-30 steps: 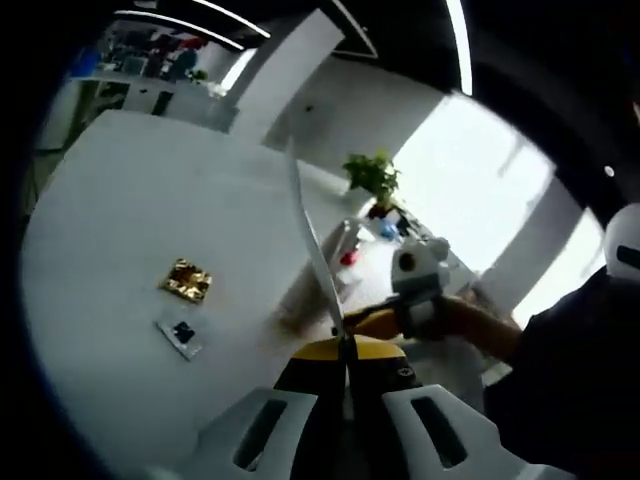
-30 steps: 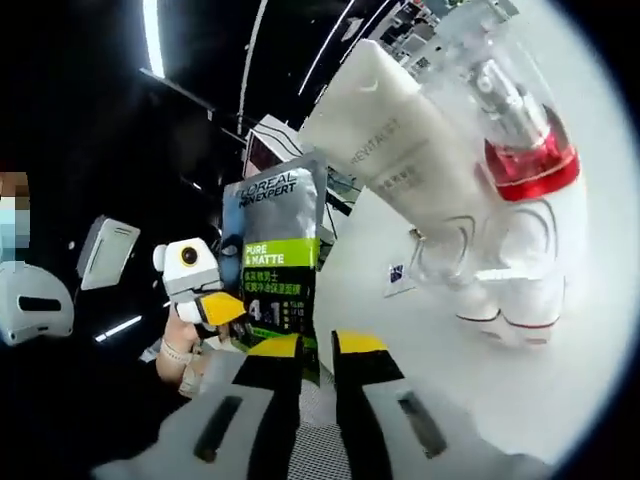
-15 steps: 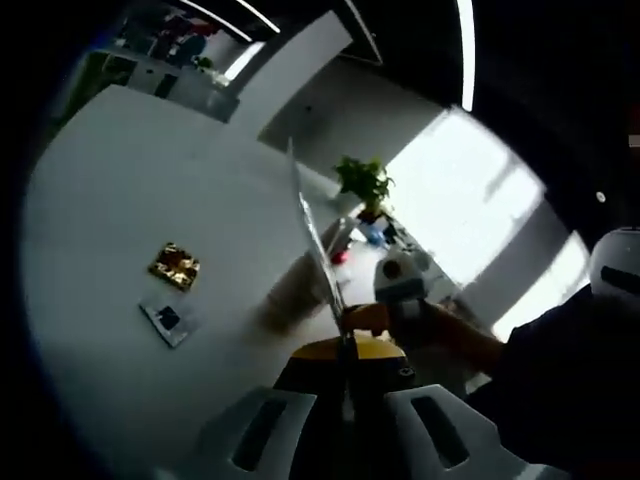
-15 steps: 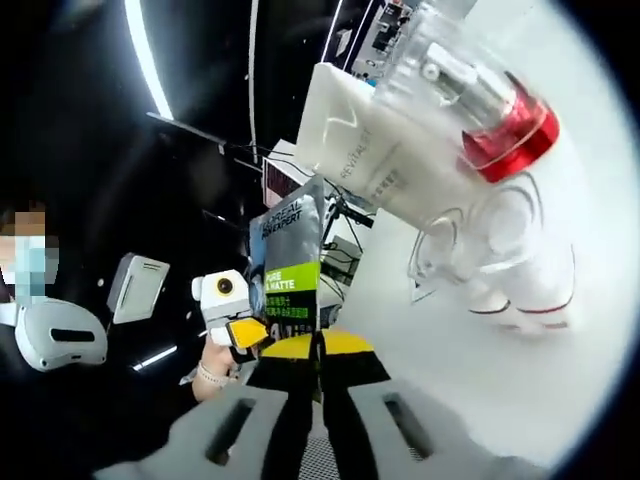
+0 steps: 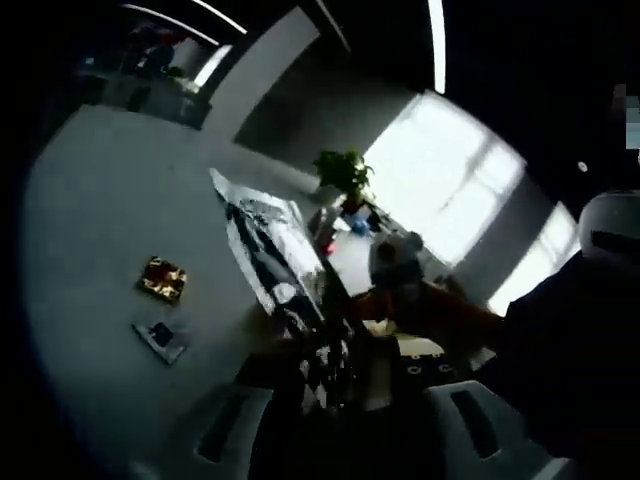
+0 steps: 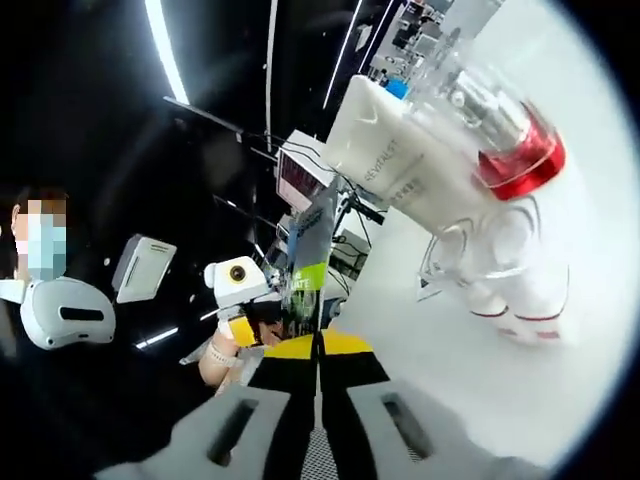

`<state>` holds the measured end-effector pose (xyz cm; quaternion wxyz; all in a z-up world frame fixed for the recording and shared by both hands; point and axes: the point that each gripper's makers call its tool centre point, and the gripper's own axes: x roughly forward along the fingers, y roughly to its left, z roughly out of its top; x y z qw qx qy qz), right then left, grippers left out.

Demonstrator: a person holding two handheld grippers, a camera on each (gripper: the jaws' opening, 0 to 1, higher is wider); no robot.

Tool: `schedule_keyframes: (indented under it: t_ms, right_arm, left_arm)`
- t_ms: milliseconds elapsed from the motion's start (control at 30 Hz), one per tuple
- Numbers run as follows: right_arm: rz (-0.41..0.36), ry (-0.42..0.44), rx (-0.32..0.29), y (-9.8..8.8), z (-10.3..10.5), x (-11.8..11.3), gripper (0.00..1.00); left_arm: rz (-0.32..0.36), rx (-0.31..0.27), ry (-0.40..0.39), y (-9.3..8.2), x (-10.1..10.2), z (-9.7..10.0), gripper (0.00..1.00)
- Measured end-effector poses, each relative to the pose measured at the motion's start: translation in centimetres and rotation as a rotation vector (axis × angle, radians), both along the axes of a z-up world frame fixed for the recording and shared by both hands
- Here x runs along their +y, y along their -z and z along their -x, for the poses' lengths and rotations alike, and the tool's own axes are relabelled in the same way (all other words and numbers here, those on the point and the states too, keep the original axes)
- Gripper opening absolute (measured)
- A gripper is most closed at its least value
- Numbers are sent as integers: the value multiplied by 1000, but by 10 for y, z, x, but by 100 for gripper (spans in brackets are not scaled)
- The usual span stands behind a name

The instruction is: Arrange the skincare products in the storage area until every visible bottle or jar stands upright without overlapping.

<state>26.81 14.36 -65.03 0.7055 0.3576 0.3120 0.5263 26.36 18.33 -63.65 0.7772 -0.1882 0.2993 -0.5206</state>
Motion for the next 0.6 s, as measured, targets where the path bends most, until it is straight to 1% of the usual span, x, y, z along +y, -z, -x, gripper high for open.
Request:
schedule_keyframes:
  t_ms: [67, 100, 133, 167, 233, 333, 433, 500, 567, 600]
  right_arm:
    - [17, -17, -12, 1, 2, 1, 1]
    - [8, -12, -10, 0, 1, 1, 1]
    - [-31, 4, 4, -5, -1, 1, 1]
    - [-29, 5, 5, -4, -2, 0, 1]
    - [3, 8, 5, 1, -3, -1, 1]
    - [14, 1, 18, 3, -2, 1, 1]
    - [65, -2, 29, 12, -1, -2, 1]
    - [72, 2, 45, 14, 0, -3, 1]
    - [94, 8, 56, 18, 0, -4, 1]
    - [121, 10, 56, 22, 1, -5, 1]
  left_arm:
    - [24, 5, -16, -4, 4, -11, 26]
    - [56, 16, -30, -8, 4, -17, 25]
    - [72, 24, -36, -11, 4, -20, 24]
    - [83, 16, -48, -13, 5, -27, 20]
    - [91, 17, -63, -13, 6, -36, 16]
    - [90, 25, -66, -9, 5, -44, 15]
    - [96, 40, -82, -3, 6, -52, 12]
    - [98, 57, -86, 2, 6, -55, 9]
    - [87, 82, -61, 10, 7, -57, 9]
    - [73, 92, -52, 15, 6, -60, 9]
